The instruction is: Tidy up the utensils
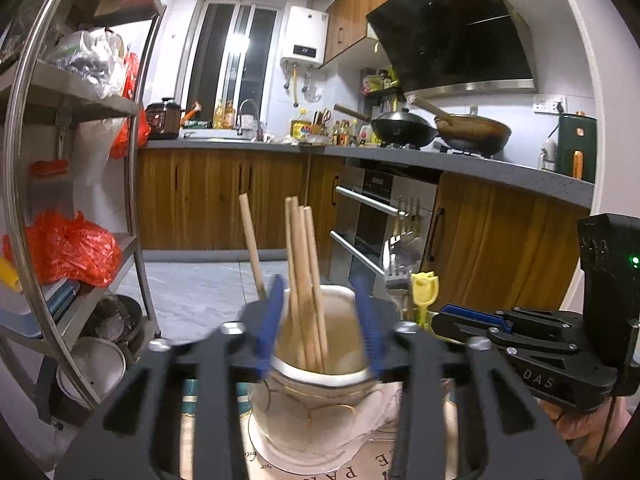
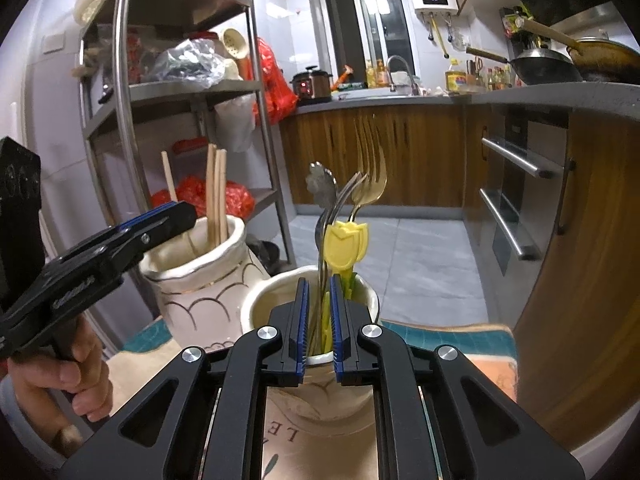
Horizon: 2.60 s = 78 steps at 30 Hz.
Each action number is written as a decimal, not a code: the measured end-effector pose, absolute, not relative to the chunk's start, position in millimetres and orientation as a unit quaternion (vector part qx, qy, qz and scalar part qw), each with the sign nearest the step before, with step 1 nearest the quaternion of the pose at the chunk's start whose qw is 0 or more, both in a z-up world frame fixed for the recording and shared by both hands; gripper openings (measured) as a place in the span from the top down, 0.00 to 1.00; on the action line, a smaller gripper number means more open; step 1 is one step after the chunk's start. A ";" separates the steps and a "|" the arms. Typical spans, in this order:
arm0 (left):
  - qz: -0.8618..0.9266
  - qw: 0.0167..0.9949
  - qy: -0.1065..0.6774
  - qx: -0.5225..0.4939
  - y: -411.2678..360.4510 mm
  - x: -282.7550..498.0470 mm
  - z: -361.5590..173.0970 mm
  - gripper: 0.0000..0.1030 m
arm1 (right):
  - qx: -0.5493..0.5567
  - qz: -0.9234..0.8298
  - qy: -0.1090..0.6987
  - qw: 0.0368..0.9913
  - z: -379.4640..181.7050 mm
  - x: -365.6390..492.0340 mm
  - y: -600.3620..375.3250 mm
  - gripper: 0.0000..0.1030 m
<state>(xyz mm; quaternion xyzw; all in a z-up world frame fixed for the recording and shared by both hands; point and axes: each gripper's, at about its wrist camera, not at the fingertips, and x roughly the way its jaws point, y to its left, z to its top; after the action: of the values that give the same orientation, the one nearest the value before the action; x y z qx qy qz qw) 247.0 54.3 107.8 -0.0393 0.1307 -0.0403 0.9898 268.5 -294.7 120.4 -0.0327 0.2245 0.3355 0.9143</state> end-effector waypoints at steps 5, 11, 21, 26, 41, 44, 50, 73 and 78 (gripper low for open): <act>-0.050 0.992 0.112 -0.031 48.5 227.1 113.1 0.47 | -0.023 0.334 0.203 0.920 126.3 257.7 -308.8 0.79; -0.040 0.995 0.082 -0.039 50.5 194.3 109.7 0.11 | -0.011 0.323 0.181 0.929 131.1 243.0 -322.9 0.61; -0.008 0.996 0.087 -0.036 51.7 164.4 89.0 0.05 | 0.003 0.309 0.147 0.940 124.4 217.0 -341.2 0.13; 0.009 0.995 0.087 -0.039 52.1 157.2 80.9 0.05 | 0.000 0.302 0.142 0.943 117.1 209.1 -340.9 0.09; 0.008 0.995 0.087 -0.052 48.9 146.6 62.8 0.05 | -0.025 0.303 0.108 0.946 99.8 178.4 -336.0 0.07; 0.011 0.995 0.081 -0.049 47.9 143.8 63.3 0.05 | -0.024 0.299 0.106 0.948 99.5 177.4 -336.8 0.07; 0.019 0.995 0.082 -0.044 46.6 144.6 63.9 0.05 | -0.018 0.293 0.105 0.950 100.2 179.0 -339.6 0.07; 0.022 0.996 0.084 -0.030 44.0 145.3 62.4 0.05 | -0.024 0.298 0.105 0.949 99.6 177.9 -338.7 0.07; 0.022 0.996 0.085 -0.030 44.5 145.6 62.3 0.05 | -0.025 0.299 0.105 0.948 99.6 178.0 -338.3 0.07</act>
<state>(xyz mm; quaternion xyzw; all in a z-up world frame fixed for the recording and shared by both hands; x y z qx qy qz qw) 145.6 44.5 62.3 -0.0299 0.0846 0.0224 0.9957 178.0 -338.3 99.6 -0.0248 0.1048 0.2986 0.9483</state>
